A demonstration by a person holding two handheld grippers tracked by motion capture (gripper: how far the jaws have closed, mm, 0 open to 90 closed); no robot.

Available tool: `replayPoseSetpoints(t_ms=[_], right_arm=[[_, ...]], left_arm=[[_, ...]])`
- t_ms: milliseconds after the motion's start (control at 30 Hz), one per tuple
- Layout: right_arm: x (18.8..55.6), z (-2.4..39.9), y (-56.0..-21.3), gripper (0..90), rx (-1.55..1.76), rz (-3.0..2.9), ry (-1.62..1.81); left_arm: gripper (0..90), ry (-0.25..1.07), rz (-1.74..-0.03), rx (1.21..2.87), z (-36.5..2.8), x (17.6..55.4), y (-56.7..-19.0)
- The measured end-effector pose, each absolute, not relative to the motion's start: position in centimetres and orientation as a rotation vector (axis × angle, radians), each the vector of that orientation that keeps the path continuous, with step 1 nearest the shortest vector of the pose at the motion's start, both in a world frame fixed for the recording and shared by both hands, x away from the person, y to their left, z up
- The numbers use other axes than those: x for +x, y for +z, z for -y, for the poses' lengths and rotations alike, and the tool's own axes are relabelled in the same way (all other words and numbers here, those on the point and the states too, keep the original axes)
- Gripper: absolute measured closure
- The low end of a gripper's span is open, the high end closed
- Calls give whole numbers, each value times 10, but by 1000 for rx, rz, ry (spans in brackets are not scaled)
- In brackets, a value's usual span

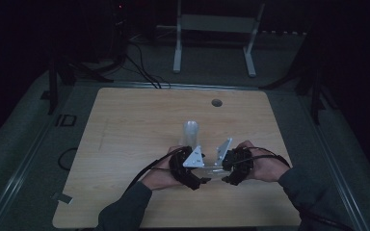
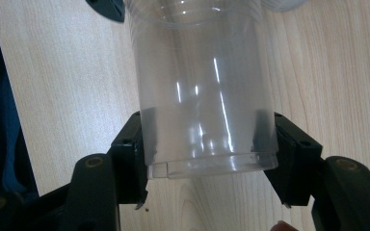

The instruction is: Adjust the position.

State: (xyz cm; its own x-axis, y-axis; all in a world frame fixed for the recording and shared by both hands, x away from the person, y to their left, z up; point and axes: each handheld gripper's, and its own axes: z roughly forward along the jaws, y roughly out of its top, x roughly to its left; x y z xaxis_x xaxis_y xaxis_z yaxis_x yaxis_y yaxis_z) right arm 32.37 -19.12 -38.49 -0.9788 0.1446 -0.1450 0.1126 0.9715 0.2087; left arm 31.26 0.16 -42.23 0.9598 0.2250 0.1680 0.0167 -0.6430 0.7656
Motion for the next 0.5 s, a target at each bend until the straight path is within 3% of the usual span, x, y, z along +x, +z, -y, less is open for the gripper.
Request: replayPoseSetpoints(t_ms=[500], right_arm=[[323,214,-385,412,349,-2910,390]], left_arm=[[259,366,-252,2186,-8,317,-417]])
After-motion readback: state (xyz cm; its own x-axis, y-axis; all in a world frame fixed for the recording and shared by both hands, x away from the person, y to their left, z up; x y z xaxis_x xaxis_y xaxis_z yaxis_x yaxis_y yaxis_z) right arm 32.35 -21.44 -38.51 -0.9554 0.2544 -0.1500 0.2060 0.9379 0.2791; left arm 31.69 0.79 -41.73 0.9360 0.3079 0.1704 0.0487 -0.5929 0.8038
